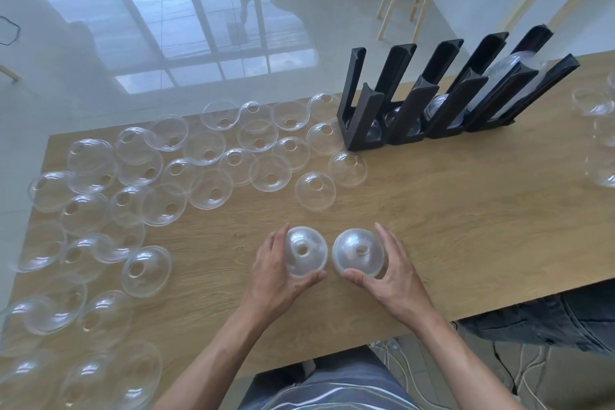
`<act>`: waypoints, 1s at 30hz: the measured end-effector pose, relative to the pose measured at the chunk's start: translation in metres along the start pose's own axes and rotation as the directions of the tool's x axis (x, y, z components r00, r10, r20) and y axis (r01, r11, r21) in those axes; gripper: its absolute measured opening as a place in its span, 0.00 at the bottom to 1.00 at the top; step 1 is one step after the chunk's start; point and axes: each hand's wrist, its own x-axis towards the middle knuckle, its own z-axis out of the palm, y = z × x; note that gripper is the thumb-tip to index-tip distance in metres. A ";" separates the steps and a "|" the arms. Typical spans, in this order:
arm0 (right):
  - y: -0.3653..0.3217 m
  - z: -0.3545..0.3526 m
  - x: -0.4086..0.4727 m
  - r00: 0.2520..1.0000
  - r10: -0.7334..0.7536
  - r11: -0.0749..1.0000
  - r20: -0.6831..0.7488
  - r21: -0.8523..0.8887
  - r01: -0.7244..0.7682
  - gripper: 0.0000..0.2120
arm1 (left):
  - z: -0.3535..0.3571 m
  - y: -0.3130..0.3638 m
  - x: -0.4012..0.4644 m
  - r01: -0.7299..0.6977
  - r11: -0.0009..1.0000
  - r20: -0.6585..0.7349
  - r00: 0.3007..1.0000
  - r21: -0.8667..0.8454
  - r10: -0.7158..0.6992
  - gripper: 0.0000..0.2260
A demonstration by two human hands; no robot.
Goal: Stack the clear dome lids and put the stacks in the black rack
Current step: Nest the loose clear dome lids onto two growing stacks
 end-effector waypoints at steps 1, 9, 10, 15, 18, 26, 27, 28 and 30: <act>-0.002 -0.005 0.002 1.000 0.009 1.000 -0.008 0.012 -0.009 0.54 | -0.003 0.000 0.001 0.006 1.000 -0.014 1.000 0.023 -0.006 0.53; -0.017 -0.037 0.072 0.986 -0.057 0.998 -0.156 -0.001 0.058 0.25 | -0.035 0.031 0.056 -0.099 0.992 -0.179 0.977 0.082 0.112 0.26; -0.019 -0.038 0.086 0.985 -0.069 0.997 -0.156 -0.025 0.066 0.25 | -0.038 0.039 0.068 -0.111 0.989 -0.150 0.981 0.101 0.126 0.25; -0.030 -0.030 0.146 0.983 -0.132 0.979 -0.126 -0.174 0.109 0.28 | -0.035 0.069 0.115 -0.060 0.977 0.008 0.998 0.206 0.060 0.30; -0.034 -0.019 0.169 0.986 -0.145 0.956 -0.079 -0.269 0.119 0.32 | -0.024 0.076 0.132 -0.036 0.946 0.059 0.998 0.321 0.018 0.34; -0.030 -0.011 0.184 0.987 -0.153 0.858 -0.046 -0.502 0.110 0.39 | -0.002 0.069 0.141 -0.018 0.869 0.153 0.986 0.494 -0.067 0.37; -0.027 -0.012 0.183 0.988 -0.152 0.860 -0.041 -0.497 0.112 0.39 | -0.002 0.068 0.141 -0.026 0.863 0.160 0.985 0.504 -0.064 0.38; -0.025 -0.013 0.181 0.988 -0.151 0.869 -0.036 -0.481 0.115 0.39 | -0.001 0.067 0.140 -0.031 0.860 0.161 0.985 0.510 -0.059 0.38; -0.020 -0.018 0.177 0.989 -0.149 0.893 -0.023 -0.432 0.125 0.40 | -0.002 0.065 0.140 -0.036 0.867 0.150 0.988 0.497 -0.045 0.39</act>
